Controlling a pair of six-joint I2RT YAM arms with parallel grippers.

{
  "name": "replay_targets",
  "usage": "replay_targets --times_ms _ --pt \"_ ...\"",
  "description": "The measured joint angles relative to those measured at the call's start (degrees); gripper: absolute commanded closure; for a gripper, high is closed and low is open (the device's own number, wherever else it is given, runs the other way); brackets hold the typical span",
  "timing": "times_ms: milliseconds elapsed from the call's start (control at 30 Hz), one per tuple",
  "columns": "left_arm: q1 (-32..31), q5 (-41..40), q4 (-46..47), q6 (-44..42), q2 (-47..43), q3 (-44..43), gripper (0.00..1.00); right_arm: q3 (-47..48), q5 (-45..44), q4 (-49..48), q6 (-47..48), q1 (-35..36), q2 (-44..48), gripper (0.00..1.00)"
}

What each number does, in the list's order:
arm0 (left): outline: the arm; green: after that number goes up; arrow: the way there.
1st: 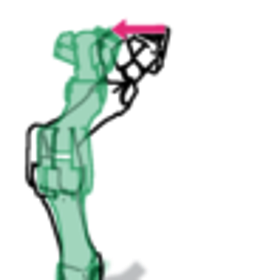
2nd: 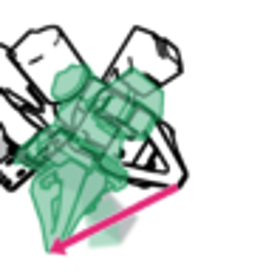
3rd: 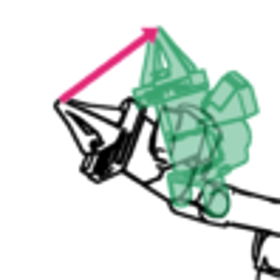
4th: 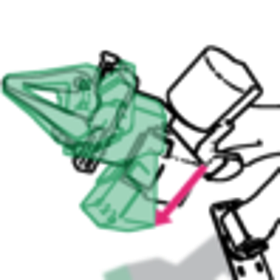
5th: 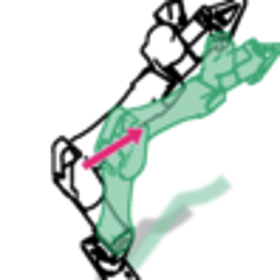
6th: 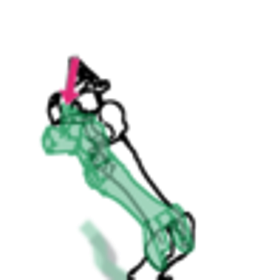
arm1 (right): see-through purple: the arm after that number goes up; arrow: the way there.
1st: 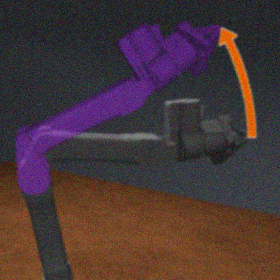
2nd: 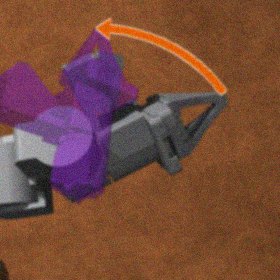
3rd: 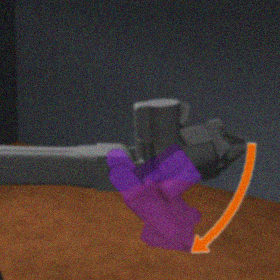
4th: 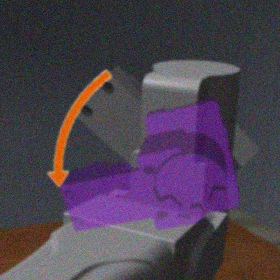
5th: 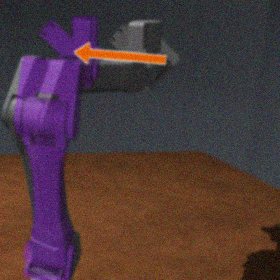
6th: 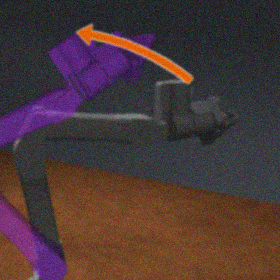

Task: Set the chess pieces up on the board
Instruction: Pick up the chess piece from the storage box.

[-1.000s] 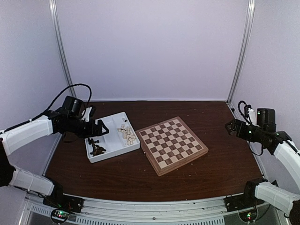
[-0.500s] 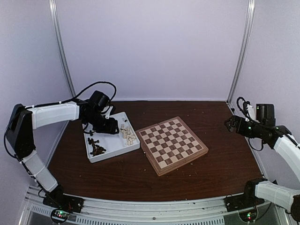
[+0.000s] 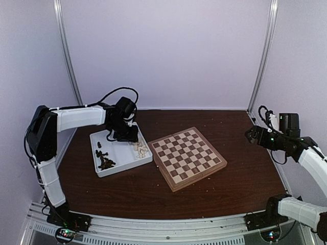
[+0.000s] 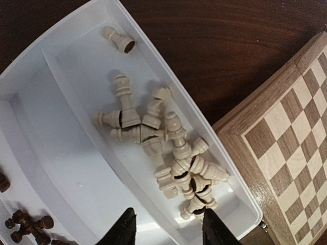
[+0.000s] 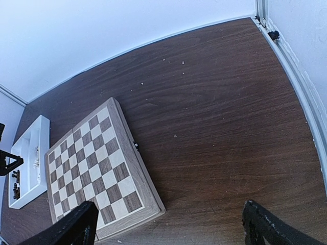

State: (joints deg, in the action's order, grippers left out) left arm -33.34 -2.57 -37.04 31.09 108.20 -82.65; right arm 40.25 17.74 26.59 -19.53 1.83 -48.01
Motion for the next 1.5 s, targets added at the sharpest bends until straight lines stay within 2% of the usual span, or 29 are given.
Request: replay_targets --times_ms 367,533,900,1000,1100,1267,1500 --pt "-1.14 -4.70 -2.99 7.93 7.76 -4.07 0.63 -0.02 -1.33 0.46 -0.11 0.00 4.96 0.00" --pt "-1.11 -5.18 -3.93 8.96 9.79 -7.04 0.69 -0.13 -1.75 1.14 0.09 0.00 5.86 0.00" --pt "-2.25 -5.35 -4.02 9.94 12.28 -8.00 0.69 -0.13 -2.60 3.13 0.79 0.00 7.17 0.00" --pt "-2.34 -5.40 -4.04 10.21 12.55 -8.02 0.73 -0.13 -2.62 3.50 1.07 0.00 7.45 0.00" --pt "-2.34 -5.40 -4.11 10.47 13.29 -8.15 0.82 -0.13 -2.62 3.69 1.14 0.00 7.69 0.00" --pt "-2.34 -6.23 -5.16 10.45 13.99 -9.09 0.90 -0.13 -2.62 3.98 1.14 0.00 7.91 0.00" --pt "-2.51 -6.88 -7.08 9.86 13.14 -9.57 0.91 -0.11 -2.60 4.42 1.09 0.00 8.17 0.00"
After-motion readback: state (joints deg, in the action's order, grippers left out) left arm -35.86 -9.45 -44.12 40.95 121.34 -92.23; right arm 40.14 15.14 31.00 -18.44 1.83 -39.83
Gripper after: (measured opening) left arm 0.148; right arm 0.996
